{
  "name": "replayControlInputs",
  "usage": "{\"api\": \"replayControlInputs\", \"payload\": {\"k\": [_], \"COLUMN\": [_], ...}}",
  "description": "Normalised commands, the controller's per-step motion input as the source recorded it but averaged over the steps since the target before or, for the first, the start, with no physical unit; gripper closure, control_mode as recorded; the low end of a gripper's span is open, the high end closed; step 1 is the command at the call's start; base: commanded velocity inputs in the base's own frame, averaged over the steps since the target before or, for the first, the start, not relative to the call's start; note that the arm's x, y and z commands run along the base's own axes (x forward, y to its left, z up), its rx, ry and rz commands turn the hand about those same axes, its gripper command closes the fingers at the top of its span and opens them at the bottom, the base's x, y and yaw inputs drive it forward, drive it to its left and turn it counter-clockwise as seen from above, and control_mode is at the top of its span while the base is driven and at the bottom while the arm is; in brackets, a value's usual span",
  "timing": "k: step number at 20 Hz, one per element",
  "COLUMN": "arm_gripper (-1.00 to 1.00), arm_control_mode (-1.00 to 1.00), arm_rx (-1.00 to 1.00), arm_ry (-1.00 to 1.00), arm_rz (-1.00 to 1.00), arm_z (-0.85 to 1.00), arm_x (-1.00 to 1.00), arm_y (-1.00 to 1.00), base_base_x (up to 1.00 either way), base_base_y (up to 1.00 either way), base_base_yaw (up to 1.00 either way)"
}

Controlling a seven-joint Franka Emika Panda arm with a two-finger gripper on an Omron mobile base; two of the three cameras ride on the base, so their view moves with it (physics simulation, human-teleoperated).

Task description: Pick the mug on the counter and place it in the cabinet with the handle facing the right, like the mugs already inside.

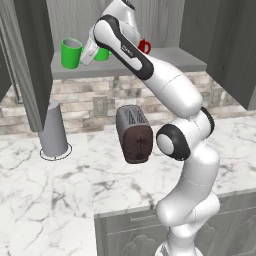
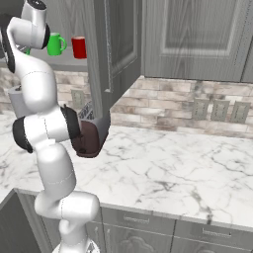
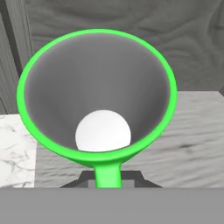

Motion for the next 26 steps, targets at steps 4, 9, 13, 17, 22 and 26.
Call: {"api": "replayControlInputs", "payload": {"k": [4,9,13,17,22,26], "arm_gripper": [1.00,1.00,1.00,1.00,-1.00,-1.00], "arm_control_mode": [-1.00,-1.00,-1.00,-1.00,-1.00,-1.00], "arm_rx": [0.00,0.00,-0.02,-0.03,-0.04,-0.01], "arm_ry": [0.00,0.02,0.04,0.03,0.01,0.00], "arm_rz": [0.00,-0.01,0.00,0.00,0.00,0.00], "arm_z": [-0.15,-0.34,-0.39,-0.34,-0.21,-0.01], "arm_x": [0.09,0.01,0.00,0.01,0.00,0.01], "arm_y": [0.03,0.05,0.11,0.17,0.24,0.14], "base_base_x": [0.00,0.00,0.00,0.00,0.00,0.00], "base_base_y": [0.00,0.00,0.00,0.00,0.00,0.00], "base_base_yaw": [0.00,0.00,0.00,0.00,0.00,0.00]}}
